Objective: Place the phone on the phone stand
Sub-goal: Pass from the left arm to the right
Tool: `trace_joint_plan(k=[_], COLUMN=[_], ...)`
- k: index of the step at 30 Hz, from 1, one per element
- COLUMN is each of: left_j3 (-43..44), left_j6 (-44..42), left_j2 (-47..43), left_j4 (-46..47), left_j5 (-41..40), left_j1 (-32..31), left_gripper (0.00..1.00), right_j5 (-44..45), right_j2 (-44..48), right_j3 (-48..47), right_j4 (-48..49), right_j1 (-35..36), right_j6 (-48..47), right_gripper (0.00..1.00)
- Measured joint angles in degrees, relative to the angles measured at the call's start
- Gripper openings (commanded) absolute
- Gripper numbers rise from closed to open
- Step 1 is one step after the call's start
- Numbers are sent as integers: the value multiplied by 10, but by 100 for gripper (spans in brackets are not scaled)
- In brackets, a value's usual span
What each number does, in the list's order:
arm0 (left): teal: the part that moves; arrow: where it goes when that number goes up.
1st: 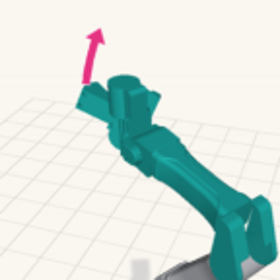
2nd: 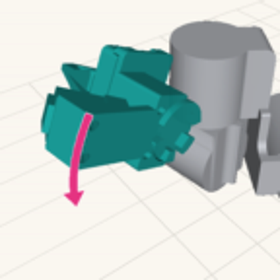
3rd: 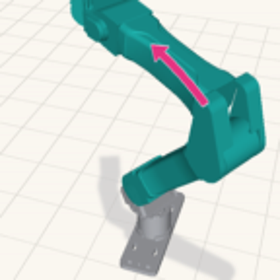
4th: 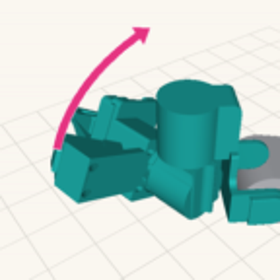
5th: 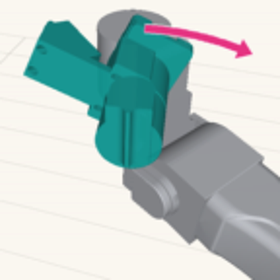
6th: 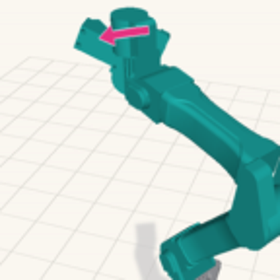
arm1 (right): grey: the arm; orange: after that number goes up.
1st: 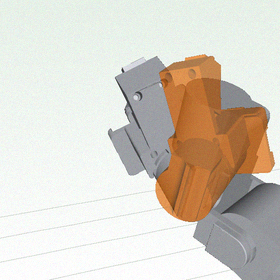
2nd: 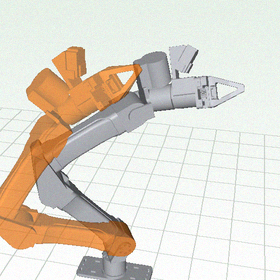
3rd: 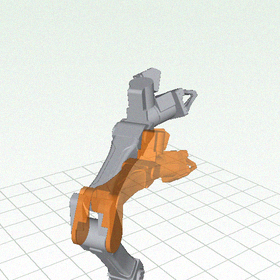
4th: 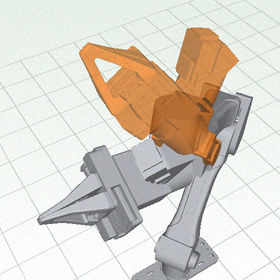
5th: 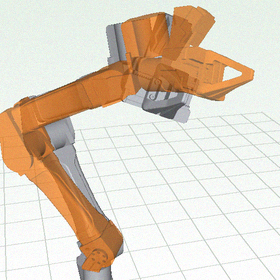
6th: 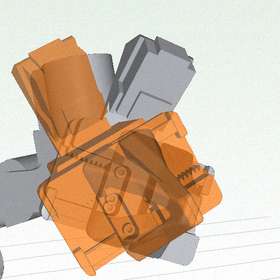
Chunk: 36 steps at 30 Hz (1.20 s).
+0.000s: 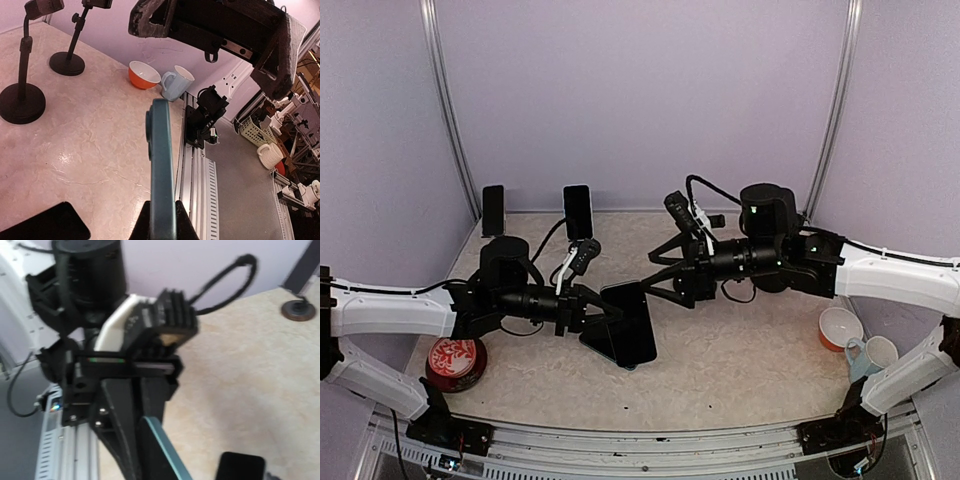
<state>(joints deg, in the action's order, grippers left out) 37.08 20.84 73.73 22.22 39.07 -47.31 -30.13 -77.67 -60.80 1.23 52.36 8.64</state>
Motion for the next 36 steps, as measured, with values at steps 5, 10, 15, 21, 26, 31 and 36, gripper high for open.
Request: trace_joint_plan(k=[5, 10, 15, 21, 26, 31, 36], left_j3=[8, 11, 13, 15, 16, 16, 22], left_j6=[-7, -10, -12, -17, -31, -30, -30], left_j2=[0, 0, 0, 0, 2, 2, 2], left_j4=[-3, -4, -4, -4, -6, -2, 7], left_j5=[12, 17, 25, 34, 40, 40, 39], left_j1=[-5, -9, -12, -14, -17, -17, -16], left_gripper=[0, 0, 0, 0, 6, 41, 63], right_j5=[-47, -89, -115, -147, -168, -178, -179], right_j2=[-9, -35, -51, -71, -83, -84, -85], right_j3=[0, 0, 0, -5, -12, -12, -12], right_j4=[4, 4, 4, 5, -1, 0, 1], right_j1=[0, 0, 0, -2, -8, -9, -8], right_j6=[7, 14, 17, 22, 41, 41, 41], right_gripper=[79, 71, 52, 9, 0, 0, 0])
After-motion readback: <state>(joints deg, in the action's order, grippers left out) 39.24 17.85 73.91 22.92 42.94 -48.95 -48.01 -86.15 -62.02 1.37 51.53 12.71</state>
